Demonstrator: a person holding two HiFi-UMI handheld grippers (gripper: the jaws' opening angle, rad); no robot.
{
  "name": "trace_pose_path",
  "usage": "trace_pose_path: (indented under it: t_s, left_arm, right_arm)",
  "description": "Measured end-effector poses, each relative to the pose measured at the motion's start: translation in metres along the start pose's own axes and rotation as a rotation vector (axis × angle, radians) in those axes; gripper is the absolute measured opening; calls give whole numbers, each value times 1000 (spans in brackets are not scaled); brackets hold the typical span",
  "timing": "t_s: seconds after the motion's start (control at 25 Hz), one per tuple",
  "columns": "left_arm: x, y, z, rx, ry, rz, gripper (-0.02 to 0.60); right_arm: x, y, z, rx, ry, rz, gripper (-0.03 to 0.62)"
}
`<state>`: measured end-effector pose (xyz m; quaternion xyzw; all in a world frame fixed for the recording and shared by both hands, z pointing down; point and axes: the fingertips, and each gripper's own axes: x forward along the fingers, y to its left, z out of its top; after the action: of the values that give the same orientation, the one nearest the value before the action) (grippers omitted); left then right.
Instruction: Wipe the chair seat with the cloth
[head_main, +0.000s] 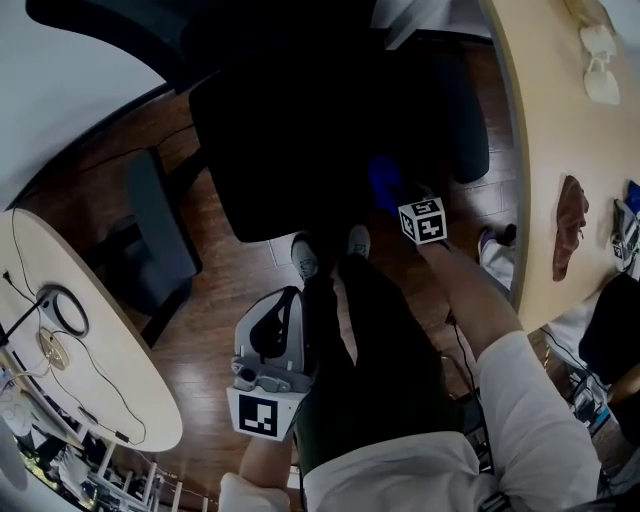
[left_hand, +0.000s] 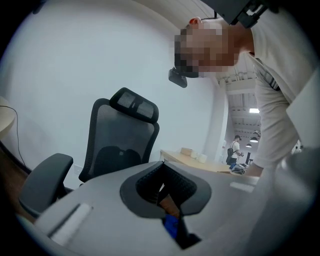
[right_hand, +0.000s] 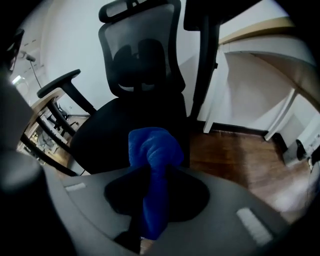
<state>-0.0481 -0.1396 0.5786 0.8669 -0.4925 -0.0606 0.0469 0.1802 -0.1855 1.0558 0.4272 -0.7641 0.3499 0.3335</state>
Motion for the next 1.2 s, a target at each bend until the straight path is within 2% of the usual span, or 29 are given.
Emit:
trace_pose_path:
  t_s: [0.12, 0.2, 0.28, 0.36, 0.48, 0.6, 0.64, 0.72, 0.8, 0.92, 1.04, 1.2]
  left_arm:
    - [-3, -10, 18, 14, 15, -12, 15]
    - [-9, -16, 47, -7, 8, 10, 15]
    - [-14, -15, 89, -30, -33, 46, 15]
    - [-16, -11, 138, 3, -74, 56, 15]
    - [-19, -20, 210, 45, -96, 62, 15]
    - [-44, -48, 271, 65, -103, 56, 15]
    - [-58, -59, 283, 81, -86, 50, 15]
    - [-77, -75, 291, 137, 3, 56, 15]
    - [-71, -88, 318, 159, -24, 92, 15]
    - [-63, -114, 367, 92, -27, 83, 15]
    - [-97, -136, 422, 68, -78, 53, 15]
    - [-133, -128, 454, 106, -110, 92, 15]
  right_arm:
    - [-22, -11, -8, 116, -3, -52, 90]
    - [-47, -2, -11, 126, -1, -55, 91]
    - [-73, 23, 15, 110, -62, -16, 89]
    - [-108, 58, 70, 102, -187, 43, 89]
    - [-210, 118, 148, 84, -352, 131, 89]
    - [-341, 181, 194, 32, -504, 196, 89]
    - [-384, 202, 206, 15, -559, 215, 89]
    - [-463, 230, 245, -35, -702, 264, 91]
    - [-534, 242, 295, -93, -851, 318, 90]
    - [-650, 257, 346, -159, -1003, 293, 91]
    - [-751, 299, 362, -200, -1131, 248, 91]
    - [-810, 341, 378, -281, -1220, 254, 92]
